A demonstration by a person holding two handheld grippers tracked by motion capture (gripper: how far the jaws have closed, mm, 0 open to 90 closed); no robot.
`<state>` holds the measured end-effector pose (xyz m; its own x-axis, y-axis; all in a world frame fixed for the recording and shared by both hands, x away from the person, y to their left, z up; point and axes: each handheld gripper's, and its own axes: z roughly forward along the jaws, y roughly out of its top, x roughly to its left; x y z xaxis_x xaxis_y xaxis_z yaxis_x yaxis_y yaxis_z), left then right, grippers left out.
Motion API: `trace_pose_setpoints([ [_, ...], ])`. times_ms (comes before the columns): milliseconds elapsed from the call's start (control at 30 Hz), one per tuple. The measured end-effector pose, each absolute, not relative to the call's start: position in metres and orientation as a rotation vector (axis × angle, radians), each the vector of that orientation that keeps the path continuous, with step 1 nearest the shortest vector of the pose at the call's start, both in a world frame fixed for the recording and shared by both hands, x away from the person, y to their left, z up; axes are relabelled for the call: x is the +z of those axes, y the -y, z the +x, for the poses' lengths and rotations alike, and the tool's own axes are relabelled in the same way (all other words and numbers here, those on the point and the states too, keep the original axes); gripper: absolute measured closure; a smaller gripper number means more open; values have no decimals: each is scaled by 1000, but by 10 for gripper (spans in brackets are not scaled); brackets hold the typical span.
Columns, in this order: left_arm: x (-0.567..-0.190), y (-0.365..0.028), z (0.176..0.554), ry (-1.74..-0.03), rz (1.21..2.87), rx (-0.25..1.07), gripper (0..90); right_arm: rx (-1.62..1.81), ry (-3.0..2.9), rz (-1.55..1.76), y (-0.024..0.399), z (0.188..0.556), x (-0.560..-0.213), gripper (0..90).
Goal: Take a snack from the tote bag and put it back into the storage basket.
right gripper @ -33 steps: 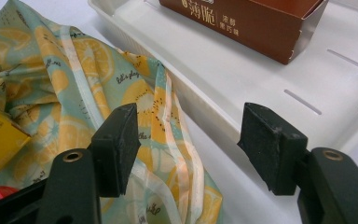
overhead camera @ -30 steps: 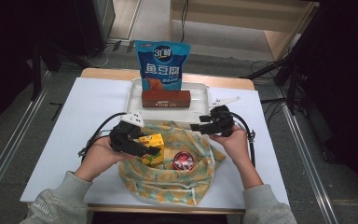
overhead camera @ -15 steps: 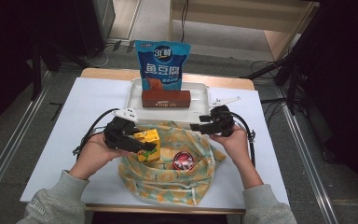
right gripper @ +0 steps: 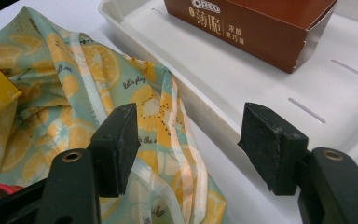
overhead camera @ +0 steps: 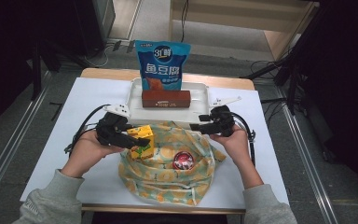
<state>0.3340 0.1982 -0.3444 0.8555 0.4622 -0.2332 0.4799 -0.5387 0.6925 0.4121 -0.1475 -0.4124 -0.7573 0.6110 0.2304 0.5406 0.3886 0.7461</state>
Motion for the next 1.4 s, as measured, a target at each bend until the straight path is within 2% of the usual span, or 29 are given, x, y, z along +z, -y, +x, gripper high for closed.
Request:
trace_pose_setpoints([
  [967,-335,-221,340,-736,2205,-16,513,1319,-2540,1064,148,411,-411,374],
  [1400,-324,-237,341,-770,2179,31,515,1318,-2541,1061,148,411,-411,375],
])
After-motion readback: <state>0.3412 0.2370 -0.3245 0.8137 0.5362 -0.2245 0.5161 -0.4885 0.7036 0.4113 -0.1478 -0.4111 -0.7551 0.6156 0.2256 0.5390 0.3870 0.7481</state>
